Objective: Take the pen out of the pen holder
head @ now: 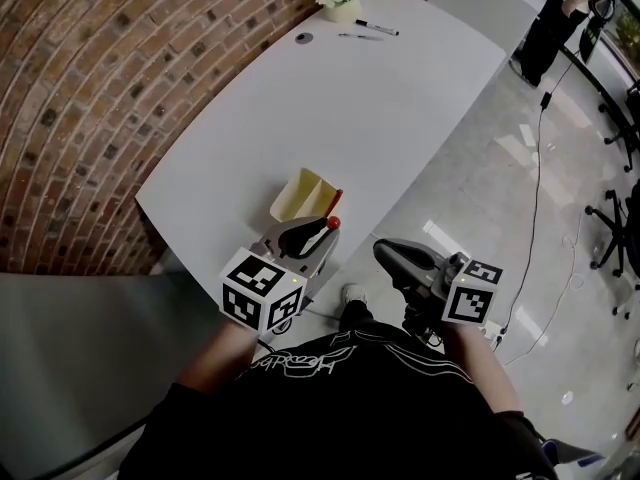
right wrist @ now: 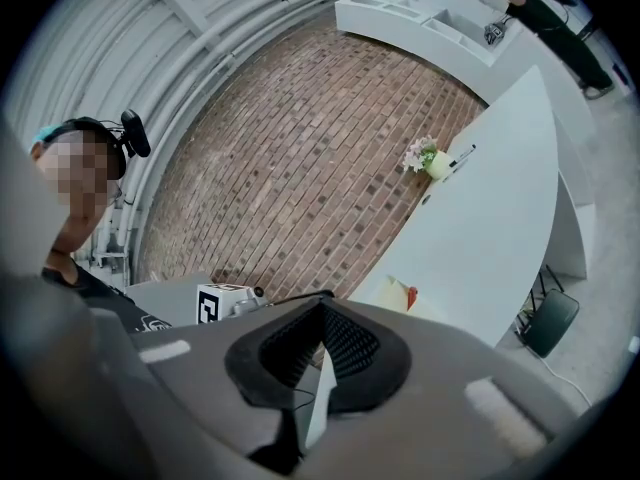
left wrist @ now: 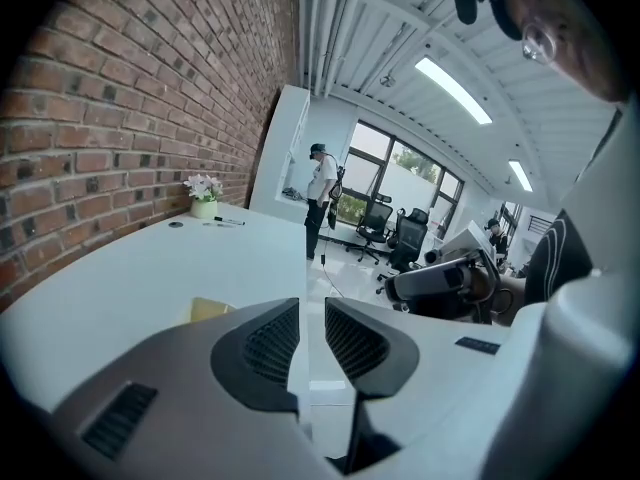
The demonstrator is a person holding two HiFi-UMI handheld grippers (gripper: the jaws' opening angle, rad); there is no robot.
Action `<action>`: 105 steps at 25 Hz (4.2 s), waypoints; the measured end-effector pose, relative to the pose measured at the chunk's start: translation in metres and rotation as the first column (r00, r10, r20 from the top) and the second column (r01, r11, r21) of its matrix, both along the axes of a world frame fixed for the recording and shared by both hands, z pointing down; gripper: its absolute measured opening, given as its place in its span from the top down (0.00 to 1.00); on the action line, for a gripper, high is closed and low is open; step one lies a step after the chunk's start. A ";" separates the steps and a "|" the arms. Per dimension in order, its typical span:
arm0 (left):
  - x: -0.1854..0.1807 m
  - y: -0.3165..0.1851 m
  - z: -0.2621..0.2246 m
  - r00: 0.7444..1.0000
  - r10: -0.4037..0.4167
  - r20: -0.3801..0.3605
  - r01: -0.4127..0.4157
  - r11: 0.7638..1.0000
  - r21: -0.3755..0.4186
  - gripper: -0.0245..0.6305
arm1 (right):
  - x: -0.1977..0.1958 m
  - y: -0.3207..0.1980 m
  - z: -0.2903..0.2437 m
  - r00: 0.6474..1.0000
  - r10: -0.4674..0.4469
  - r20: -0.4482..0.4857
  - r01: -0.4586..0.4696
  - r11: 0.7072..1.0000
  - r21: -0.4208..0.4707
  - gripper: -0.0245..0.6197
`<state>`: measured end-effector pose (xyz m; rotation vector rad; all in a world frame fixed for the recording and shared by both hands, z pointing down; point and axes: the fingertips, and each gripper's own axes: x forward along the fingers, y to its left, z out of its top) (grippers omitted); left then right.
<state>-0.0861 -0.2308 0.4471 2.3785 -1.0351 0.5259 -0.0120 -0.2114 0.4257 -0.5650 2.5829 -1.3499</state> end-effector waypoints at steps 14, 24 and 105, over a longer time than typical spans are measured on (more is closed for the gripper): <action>0.000 -0.044 0.050 0.985 -0.034 0.172 0.043 0.998 -0.052 0.80 | 0.012 -0.023 0.022 1.000 0.025 0.009 -0.024 0.998 -0.058 0.96; -0.002 -0.056 0.081 0.966 -0.039 0.256 0.070 0.991 -0.114 0.80 | 0.019 -0.025 0.034 0.999 0.039 0.010 -0.038 0.996 -0.082 0.96; -0.023 -0.045 -0.040 0.946 -0.284 0.156 0.252 0.947 0.198 0.88 | 0.015 0.019 0.001 0.999 0.024 0.040 -0.023 0.999 -0.027 0.96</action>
